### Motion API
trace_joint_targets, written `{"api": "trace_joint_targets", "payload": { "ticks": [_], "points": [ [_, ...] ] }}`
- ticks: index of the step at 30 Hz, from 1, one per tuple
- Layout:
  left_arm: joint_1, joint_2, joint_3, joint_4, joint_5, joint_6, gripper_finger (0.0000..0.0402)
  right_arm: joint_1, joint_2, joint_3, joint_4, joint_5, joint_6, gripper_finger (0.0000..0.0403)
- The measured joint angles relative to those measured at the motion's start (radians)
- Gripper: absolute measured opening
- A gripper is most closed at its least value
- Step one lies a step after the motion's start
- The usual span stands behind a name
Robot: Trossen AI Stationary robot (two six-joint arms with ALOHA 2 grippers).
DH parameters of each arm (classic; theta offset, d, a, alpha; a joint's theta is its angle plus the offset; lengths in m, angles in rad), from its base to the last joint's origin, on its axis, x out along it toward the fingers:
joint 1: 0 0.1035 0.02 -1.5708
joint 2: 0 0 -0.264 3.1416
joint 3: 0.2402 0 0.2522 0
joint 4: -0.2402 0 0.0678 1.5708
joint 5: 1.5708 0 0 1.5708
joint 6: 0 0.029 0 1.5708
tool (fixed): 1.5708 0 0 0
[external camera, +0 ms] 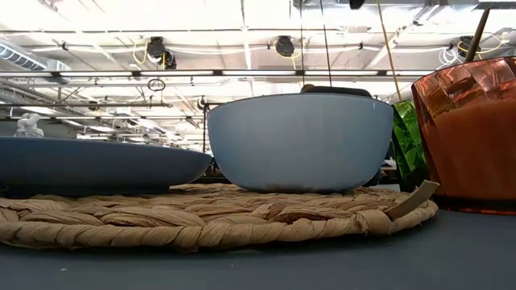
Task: Arrange a breakfast setting
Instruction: Pour the cereal from the cereal box into the blue bowl on the table mat
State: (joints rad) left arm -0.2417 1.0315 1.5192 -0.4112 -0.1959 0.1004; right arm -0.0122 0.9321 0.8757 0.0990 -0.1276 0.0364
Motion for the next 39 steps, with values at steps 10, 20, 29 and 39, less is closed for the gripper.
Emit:
{"api": "trace_joint_targets", "payload": {
  "ticks": [10, 20, 29, 39],
  "points": [
    [0.067, 0.131, 0.0, 0.249, -0.018, 0.029, 0.0126, 0.0, 0.028, 0.0, 0.294, 0.0, -0.083, 0.0254],
    [0.113, 0.246, 0.001, 0.34, -0.017, 0.02, 0.0126, 0.0, 0.085, -0.001, 0.479, 0.024, -0.08, 0.0254],
    [0.112, 0.256, -0.004, 0.354, -0.015, -0.017, 0.0126, 0.0, 0.087, -0.002, 0.541, 0.051, -0.099, 0.0254],
    [0.109, 0.258, -0.006, 0.337, -0.019, -0.028, 0.0126, 0.0, 0.086, -0.002, 0.548, 0.103, -0.101, 0.0254]
  ]
}}
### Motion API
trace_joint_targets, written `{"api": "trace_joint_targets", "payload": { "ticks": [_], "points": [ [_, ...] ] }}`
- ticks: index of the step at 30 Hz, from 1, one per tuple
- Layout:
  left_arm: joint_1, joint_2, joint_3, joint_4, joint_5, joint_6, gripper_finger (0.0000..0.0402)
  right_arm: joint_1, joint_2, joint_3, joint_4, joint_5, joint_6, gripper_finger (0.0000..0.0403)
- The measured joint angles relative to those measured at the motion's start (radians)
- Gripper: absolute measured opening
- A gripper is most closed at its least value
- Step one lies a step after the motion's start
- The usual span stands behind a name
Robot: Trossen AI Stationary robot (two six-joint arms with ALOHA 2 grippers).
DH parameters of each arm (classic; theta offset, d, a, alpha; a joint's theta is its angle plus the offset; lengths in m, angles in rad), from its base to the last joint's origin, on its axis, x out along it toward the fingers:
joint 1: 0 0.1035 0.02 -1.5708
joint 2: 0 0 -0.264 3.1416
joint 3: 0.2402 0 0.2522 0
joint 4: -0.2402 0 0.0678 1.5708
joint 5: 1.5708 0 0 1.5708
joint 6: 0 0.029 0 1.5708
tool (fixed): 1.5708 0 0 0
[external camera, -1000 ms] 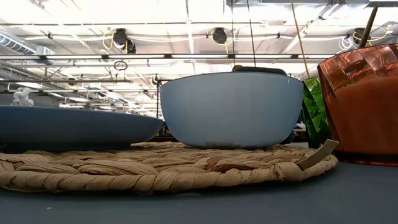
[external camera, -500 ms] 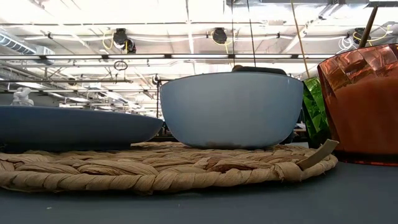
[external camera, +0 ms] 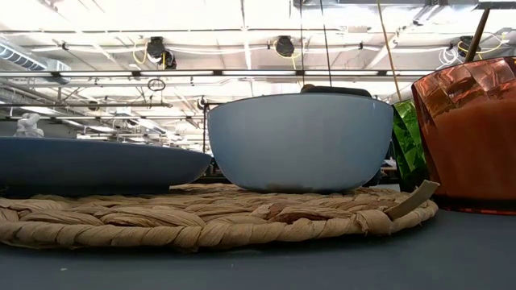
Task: Arrange a breakfast setting
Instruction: Pour the cereal from the cereal box into the blue bowl on the table mat
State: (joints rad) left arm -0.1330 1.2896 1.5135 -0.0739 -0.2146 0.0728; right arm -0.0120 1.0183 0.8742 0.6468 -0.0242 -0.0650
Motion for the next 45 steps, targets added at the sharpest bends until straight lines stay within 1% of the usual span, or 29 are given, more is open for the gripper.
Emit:
{"api": "trace_joint_targets", "payload": {
  "ticks": [6, 12, 17, 26, 29, 39, 42, 45],
  "points": [
    [-0.015, 0.0, -0.001, -0.006, 0.0, 0.0, 0.0126, 0.0, 0.0, 0.0, -0.01, 0.003, 0.045, 0.0254],
    [-0.024, 0.0, -0.003, -0.024, -0.002, -0.004, 0.0122, 0.0, 0.0, 0.002, -0.054, 0.075, 0.062, 0.0254],
    [-0.025, -0.002, -0.003, -0.061, 0.0, -0.024, 0.0113, 0.001, 0.0, 0.002, -0.053, 0.071, 0.045, 0.0254],
    [-0.025, -0.004, -0.002, -0.122, -0.013, -0.037, 0.0111, 0.001, 0.0, 0.002, -0.023, 0.072, 0.046, 0.0251],
    [-0.025, -0.004, -0.002, -0.13, -0.016, -0.033, 0.0111, 0.001, 0.0, 0.002, -0.029, 0.071, 0.045, 0.0233],
    [-0.019, -0.005, 0.0, -0.159, -0.023, -0.027, 0.0111, 0.001, -0.001, 0.002, -0.038, 0.071, 0.042, 0.0123],
    [-0.019, -0.005, 0.0, -0.17, -0.024, -0.033, 0.0111, 0.001, -0.001, 0.002, -0.048, 0.071, 0.042, 0.0101],
    [-0.019, -0.005, 0.0, -0.174, -0.024, -0.031, 0.0111, 0.001, -0.002, 0.002, -0.053, 0.072, 0.042, 0.0091]
  ]
}}
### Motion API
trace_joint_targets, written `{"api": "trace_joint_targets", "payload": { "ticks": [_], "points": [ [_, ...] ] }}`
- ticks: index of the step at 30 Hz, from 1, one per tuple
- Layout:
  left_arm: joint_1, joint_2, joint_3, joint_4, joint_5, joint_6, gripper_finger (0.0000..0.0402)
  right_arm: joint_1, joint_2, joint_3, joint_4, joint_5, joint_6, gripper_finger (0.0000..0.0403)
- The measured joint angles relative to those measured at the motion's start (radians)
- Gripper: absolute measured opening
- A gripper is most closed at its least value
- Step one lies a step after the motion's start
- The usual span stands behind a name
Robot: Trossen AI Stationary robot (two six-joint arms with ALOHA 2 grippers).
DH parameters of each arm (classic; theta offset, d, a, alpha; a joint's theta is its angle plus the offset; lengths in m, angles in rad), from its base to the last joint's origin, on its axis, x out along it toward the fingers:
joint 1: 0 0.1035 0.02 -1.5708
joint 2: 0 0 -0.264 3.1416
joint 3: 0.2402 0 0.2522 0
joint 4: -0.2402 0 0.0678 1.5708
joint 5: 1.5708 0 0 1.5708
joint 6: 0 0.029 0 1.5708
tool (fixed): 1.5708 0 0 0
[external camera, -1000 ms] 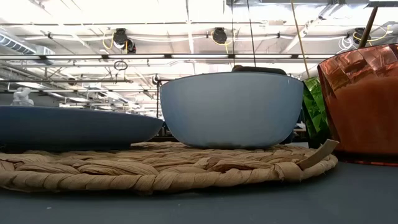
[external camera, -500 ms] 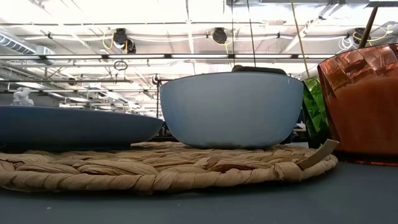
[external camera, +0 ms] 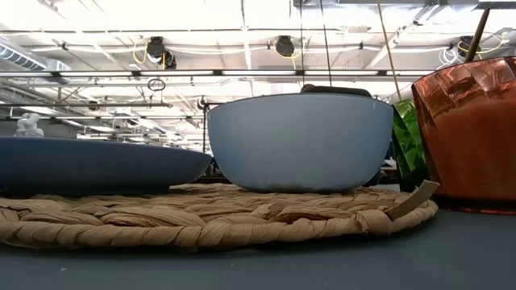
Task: Arrange a breakfast setting
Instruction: Pour the cereal from the cereal box into the blue bowl on the table mat
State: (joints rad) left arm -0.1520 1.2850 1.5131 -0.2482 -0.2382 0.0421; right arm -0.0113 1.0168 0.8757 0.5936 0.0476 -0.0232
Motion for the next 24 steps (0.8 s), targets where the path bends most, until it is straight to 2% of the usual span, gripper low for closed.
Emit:
{"api": "trace_joint_targets", "payload": {
  "ticks": [5, 11, 15, 24],
  "points": [
    [0.001, 0.0, 0.0, -0.016, 0.0, 0.003, 0.0132, 0.0, 0.0, 0.0, -0.011, 0.0, 0.0, 0.009],
    [0.001, 0.001, 0.0, -0.048, 0.001, 0.001, 0.0195, 0.0, -0.001, 0.0, -0.042, 0.0, 0.0, 0.009],
    [0.001, -0.006, -0.002, -0.147, -0.02, 0.005, 0.0228, 0.0, -0.008, 0.0, -0.091, 0.003, 0.0, 0.009],
    [0.032, -0.022, -0.002, -0.376, -0.041, -0.054, 0.0239, -0.002, -0.086, 0.0, -0.298, 0.106, 0.0, 0.009]
  ]
}}
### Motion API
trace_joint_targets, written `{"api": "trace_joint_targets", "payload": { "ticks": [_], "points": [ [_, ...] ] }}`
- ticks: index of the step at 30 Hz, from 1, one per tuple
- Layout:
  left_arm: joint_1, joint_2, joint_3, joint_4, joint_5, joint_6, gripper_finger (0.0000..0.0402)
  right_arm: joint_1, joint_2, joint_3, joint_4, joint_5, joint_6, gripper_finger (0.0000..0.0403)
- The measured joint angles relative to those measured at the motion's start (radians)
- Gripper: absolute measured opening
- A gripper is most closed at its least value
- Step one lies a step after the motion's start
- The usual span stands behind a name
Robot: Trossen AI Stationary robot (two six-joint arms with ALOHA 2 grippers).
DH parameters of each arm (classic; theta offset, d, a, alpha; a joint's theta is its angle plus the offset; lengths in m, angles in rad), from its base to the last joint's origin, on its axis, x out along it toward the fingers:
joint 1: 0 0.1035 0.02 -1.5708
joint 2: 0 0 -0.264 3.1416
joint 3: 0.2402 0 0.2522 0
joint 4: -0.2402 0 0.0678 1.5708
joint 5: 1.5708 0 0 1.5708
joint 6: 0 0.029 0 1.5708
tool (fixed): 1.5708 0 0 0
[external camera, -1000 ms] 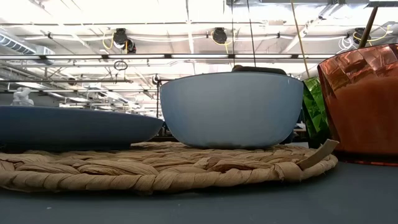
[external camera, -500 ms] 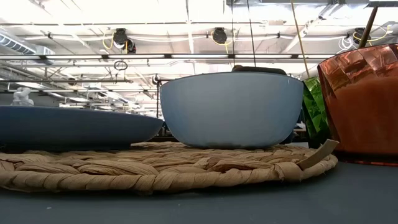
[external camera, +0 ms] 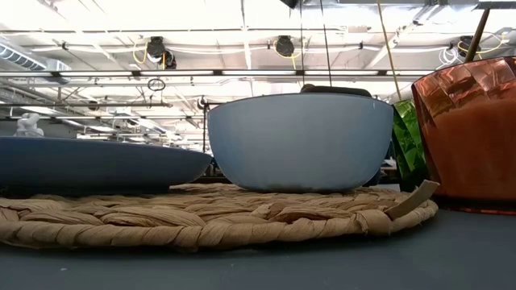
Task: Arrange a breakfast setting
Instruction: Pour the cereal from the cereal box into the blue bowl on the table mat
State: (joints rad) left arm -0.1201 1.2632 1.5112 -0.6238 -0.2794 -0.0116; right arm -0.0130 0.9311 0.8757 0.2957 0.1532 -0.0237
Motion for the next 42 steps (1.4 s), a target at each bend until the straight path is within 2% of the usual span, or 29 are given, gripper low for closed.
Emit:
{"api": "trace_joint_targets", "payload": {
  "ticks": [7, 20, 24, 31, 38, 42],
  "points": [
    [0.027, 0.001, 0.0, -0.109, 0.0, -0.045, 0.0239, 0.0, -0.057, 0.0, -0.084, 0.043, 0.0, 0.0091],
    [0.031, 0.001, 0.0, -0.251, 0.008, -0.128, 0.0239, -0.002, -0.183, 0.0, -0.282, 0.302, -0.027, 0.0091],
    [0.032, 0.001, 0.0, -0.265, 0.006, -0.159, 0.0239, -0.002, -0.214, 0.0, -0.361, 0.398, -0.028, 0.0091],
    [0.032, 0.001, 0.0, -0.266, 0.008, -0.178, 0.0239, -0.002, -0.239, 0.0, -0.506, 0.634, -0.041, 0.0091],
    [0.031, 0.001, 0.0, -0.266, 0.008, -0.182, 0.0239, -0.002, -0.236, 0.0, -0.618, 0.775, -0.039, 0.0091],
    [0.031, 0.001, 0.001, -0.266, 0.008, -0.197, 0.0239, -0.002, -0.237, -0.001, -0.701, 0.843, 0.032, 0.0091]
  ]
}}
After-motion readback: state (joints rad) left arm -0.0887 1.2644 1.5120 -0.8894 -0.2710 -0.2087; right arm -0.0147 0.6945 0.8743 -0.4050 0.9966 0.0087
